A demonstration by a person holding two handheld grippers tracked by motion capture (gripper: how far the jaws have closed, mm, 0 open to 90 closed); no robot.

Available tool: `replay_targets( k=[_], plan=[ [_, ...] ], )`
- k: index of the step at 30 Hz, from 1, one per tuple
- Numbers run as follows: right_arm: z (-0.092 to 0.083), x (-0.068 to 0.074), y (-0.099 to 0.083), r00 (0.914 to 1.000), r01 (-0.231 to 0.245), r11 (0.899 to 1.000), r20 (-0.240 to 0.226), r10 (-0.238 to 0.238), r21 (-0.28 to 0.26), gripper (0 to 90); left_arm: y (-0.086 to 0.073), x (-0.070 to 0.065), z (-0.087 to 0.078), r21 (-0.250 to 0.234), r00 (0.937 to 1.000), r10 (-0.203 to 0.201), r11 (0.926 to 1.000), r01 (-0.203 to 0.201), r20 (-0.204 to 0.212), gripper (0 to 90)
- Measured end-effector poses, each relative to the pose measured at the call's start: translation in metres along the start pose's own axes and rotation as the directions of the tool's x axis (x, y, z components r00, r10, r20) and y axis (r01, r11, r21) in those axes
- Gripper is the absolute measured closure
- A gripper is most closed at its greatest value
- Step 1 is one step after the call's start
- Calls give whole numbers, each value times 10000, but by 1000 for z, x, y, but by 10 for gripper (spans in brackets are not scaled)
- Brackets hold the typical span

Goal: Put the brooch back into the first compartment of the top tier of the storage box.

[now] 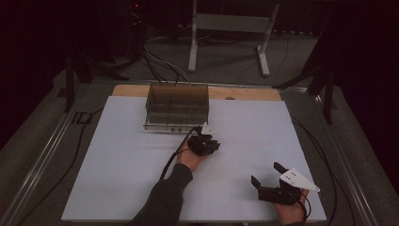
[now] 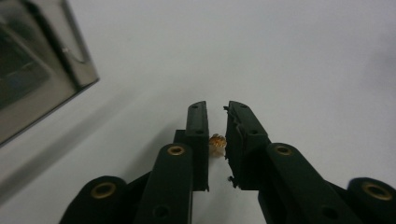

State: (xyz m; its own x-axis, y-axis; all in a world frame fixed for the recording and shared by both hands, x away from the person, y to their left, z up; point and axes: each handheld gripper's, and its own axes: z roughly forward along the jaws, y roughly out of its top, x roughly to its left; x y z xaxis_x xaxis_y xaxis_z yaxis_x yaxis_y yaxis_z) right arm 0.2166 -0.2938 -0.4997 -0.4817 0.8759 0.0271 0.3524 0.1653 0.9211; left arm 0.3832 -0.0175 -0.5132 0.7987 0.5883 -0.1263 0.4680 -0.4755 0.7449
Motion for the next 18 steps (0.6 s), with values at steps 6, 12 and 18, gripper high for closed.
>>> replay_targets(
  k=[6, 12, 18],
  plan=[
    [-1, -1, 0, 10000, -31, 10000, 7, 31, -7, 1, 1, -5, 9, 549, 9996, 263, 9982, -255, -141, 767],
    [-1, -1, 0, 10000, -31, 10000, 21, 31, -25, 1, 1, -9, 12, 1090, 9957, 818, 9911, -766, -435, 790],
    [-1, -1, 0, 10000, -23, 10000, 33, 23, -31, 1, 0, -7, 10, 1096, 9972, 666, 9920, -624, -353, 801]
  ],
)
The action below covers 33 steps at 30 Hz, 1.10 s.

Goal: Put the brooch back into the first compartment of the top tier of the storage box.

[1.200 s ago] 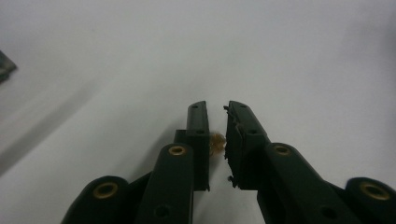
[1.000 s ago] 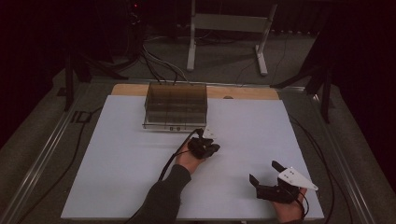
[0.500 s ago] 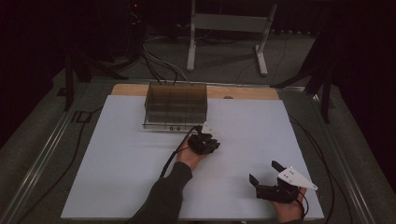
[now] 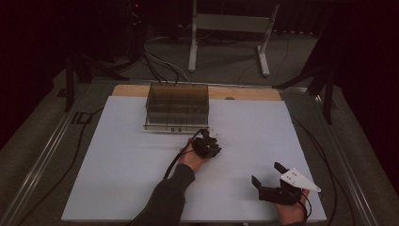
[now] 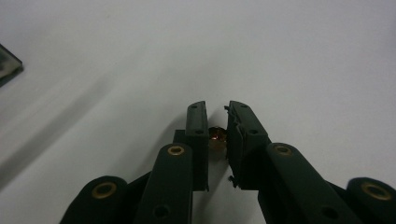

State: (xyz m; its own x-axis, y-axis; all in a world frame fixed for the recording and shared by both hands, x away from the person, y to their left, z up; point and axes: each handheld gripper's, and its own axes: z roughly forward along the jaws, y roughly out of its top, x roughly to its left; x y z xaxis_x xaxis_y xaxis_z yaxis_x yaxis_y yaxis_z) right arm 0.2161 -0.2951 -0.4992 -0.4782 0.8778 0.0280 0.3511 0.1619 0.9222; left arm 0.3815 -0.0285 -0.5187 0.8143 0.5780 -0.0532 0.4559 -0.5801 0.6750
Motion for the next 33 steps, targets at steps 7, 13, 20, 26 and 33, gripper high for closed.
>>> replay_targets(
  k=[7, 13, 20, 26, 33],
  plan=[
    [0, 0, 0, 10000, -3, 10000, -7, 3, 14, 1, 3, -1, -9, -352, 9997, -91, 9993, 98, 207, 801],
    [0, 0, 0, 10000, -9, 10000, -4, 9, 14, 1, 6, -2, -19, -549, 9996, -54, 9985, 70, 293, 801],
    [1, 0, 0, 10000, -14, 10000, -11, 14, 33, 1, 11, 3, -41, -988, 9993, -233, 9948, 261, 289, 801],
    [1, 0, 0, 10000, 11, 10000, -12, -11, 53, 1, 15, 10, -63, -1279, 9990, -405, 9909, 425, 178, 801],
    [2, 0, 0, 10000, 8, 10000, -22, -8, 73, 1, 16, 17, -80, -1518, 9983, -564, 9867, 578, 134, 801]
  ],
)
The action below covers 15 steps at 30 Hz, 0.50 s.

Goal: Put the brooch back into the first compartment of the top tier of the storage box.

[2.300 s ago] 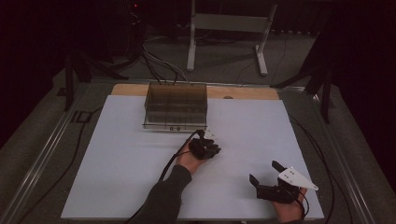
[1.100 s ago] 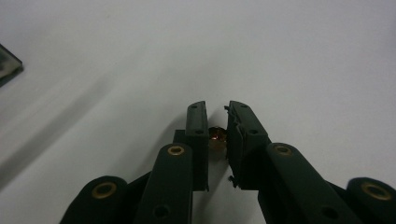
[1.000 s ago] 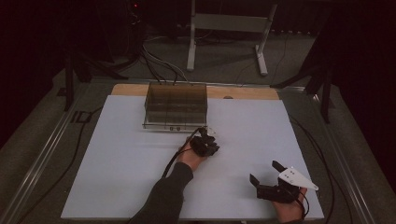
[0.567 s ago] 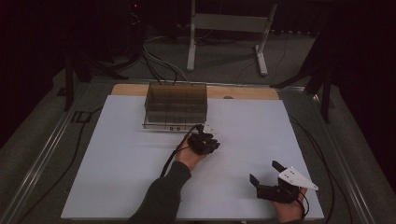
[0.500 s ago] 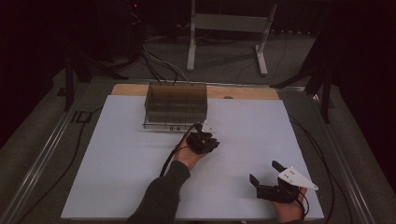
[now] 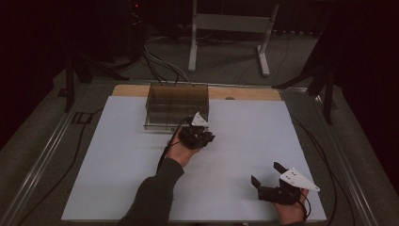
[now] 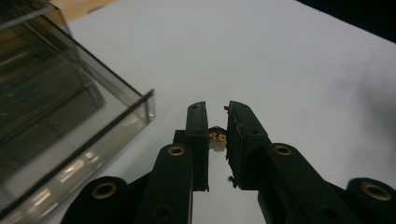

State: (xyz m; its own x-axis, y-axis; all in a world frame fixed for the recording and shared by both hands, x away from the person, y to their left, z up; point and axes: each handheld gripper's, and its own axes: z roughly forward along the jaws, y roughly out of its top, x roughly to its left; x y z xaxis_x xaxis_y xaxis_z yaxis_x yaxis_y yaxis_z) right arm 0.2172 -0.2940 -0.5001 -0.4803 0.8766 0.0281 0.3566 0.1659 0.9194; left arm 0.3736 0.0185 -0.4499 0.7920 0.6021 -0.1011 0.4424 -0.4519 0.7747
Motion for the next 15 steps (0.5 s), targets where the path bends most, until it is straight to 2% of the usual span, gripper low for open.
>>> replay_targets(
  k=[15],
  plan=[
    [1, 0, 0, 10000, 3, 10000, -36, -3, 31, 1, 7, 19, -31, -473, 9994, -345, 9983, 340, -97, 801]
  ],
)
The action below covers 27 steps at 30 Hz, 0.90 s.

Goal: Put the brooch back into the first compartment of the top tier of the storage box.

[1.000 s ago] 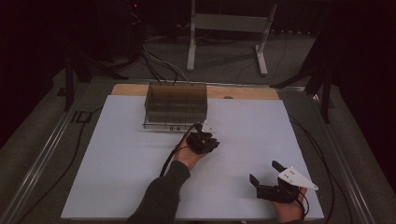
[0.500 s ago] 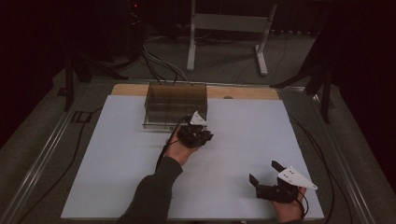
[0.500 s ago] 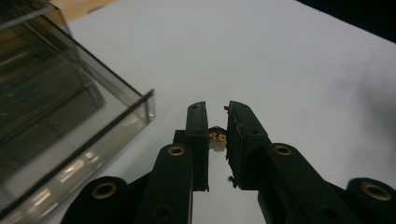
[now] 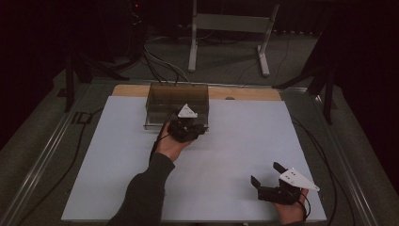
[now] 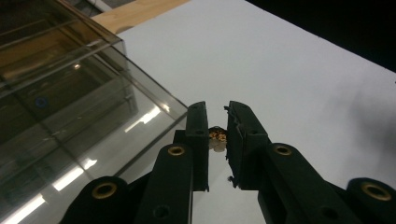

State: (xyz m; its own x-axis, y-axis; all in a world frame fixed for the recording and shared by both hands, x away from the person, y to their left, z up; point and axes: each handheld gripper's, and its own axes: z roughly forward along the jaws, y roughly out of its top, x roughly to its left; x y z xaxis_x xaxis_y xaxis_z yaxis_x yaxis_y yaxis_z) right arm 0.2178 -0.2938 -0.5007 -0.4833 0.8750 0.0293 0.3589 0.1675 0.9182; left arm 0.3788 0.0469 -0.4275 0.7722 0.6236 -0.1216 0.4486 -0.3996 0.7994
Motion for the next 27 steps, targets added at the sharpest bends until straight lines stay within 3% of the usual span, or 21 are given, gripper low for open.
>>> replay_targets(
  k=[17, 27],
  plan=[
    [0, 0, 0, 10000, -5, 10000, -6, 5, 26, 1, 3, 33, -30, -117, 9965, -241, 9997, 232, -803, 801],
    [1, 0, 0, 10000, 14, 10000, -9, -14, 61, 1, -4, 56, -47, -144, 9887, -536, 9985, 521, -1403, 801]
  ],
)
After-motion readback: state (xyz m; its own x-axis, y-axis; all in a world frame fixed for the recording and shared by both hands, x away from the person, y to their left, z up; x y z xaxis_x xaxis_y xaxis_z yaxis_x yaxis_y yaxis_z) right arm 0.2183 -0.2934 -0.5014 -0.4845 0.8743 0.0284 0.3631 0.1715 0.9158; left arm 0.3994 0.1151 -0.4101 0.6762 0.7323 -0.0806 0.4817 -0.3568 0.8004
